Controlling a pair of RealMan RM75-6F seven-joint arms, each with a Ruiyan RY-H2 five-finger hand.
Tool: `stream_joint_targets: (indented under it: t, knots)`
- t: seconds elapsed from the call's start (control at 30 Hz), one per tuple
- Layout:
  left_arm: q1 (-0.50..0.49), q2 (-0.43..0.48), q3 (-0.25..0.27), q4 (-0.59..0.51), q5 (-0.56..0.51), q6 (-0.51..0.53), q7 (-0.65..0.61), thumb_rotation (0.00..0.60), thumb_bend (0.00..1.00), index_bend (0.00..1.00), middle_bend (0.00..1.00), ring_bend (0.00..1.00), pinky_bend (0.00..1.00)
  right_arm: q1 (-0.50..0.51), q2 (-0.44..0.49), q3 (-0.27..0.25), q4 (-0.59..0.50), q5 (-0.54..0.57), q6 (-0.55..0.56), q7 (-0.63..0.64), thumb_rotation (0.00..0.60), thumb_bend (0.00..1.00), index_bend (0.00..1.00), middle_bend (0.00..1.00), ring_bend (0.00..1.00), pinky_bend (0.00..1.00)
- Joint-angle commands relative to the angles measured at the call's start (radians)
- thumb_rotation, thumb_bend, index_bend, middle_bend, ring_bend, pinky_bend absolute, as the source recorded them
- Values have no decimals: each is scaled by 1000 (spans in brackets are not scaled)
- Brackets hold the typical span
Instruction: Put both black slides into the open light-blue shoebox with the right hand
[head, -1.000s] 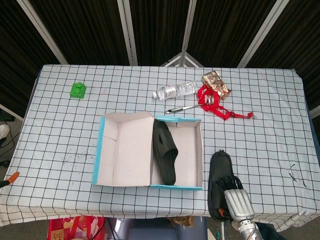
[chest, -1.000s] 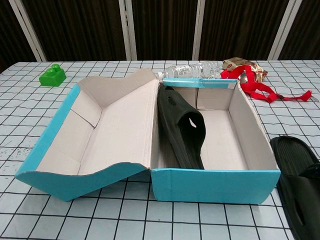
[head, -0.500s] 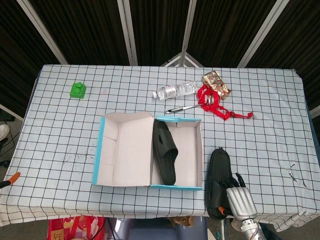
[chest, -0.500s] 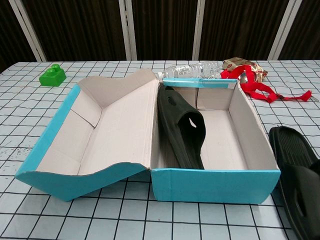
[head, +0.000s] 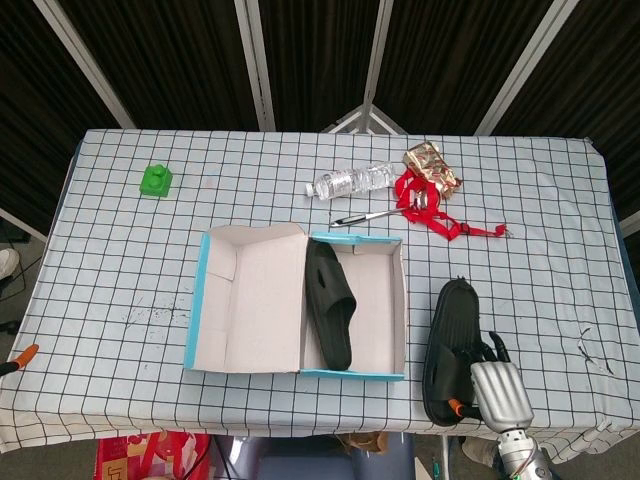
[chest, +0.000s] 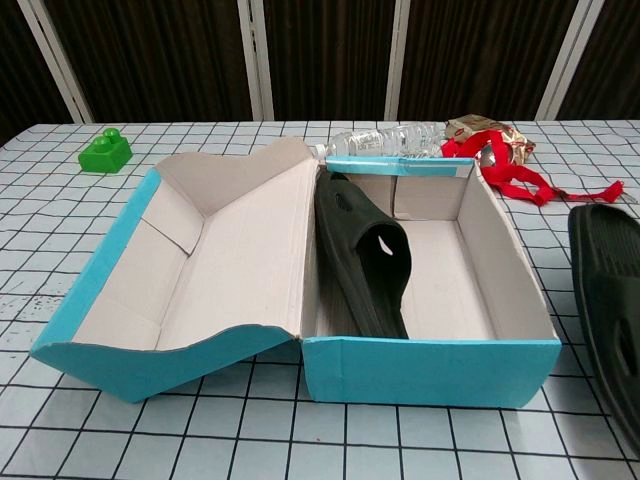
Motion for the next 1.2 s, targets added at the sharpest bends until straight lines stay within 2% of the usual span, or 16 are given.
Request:
stream_joint_targets:
  t: [0.03, 0.2, 0.3, 0.47, 0.6, 0.73, 1.03, 1.2]
  knots:
    - [0, 0, 0, 0, 0, 0, 1, 600, 168, 114, 0, 0, 0, 16, 55, 37, -55, 15, 13, -5, 600, 560, 669, 461, 221, 55]
    - [0, -3, 1, -2, 1, 1, 5, 600, 168, 113, 0, 0, 0, 67, 155, 123, -173, 69, -4, -14, 600, 561, 669, 461, 222, 56]
    - [1, -4, 0, -3, 2, 3, 8, 600, 168, 112, 0, 0, 0, 120, 230, 188, -265, 136, -61, 32, 600, 564, 669, 461, 225, 55]
    - [2, -4, -3, 1, 0, 9, 3, 600, 168, 112, 0, 0, 0, 233, 338, 315, -361, 257, -219, 242, 600, 571, 669, 461, 225, 56]
    - [2, -4, -5, 4, -3, 7, -5, 600, 168, 112, 0, 0, 0, 301, 350, 387, -358, 287, -328, 444, 600, 581, 669, 461, 225, 57]
    - [1, -3, -4, 5, -2, 4, -8, 600, 169, 111, 0, 0, 0, 354, 281, 389, -310, 261, -358, 481, 600, 581, 669, 461, 225, 56]
    - [1, 3, -9, 11, -10, 3, -24, 600, 169, 111, 0, 0, 0, 442, -13, 337, -158, 228, -288, 407, 600, 593, 669, 461, 226, 55]
    - [1, 5, -11, 13, -13, 1, -30, 600, 168, 111, 0, 0, 0, 454, -71, 316, -153, 285, -259, 360, 600, 710, 669, 481, 241, 35]
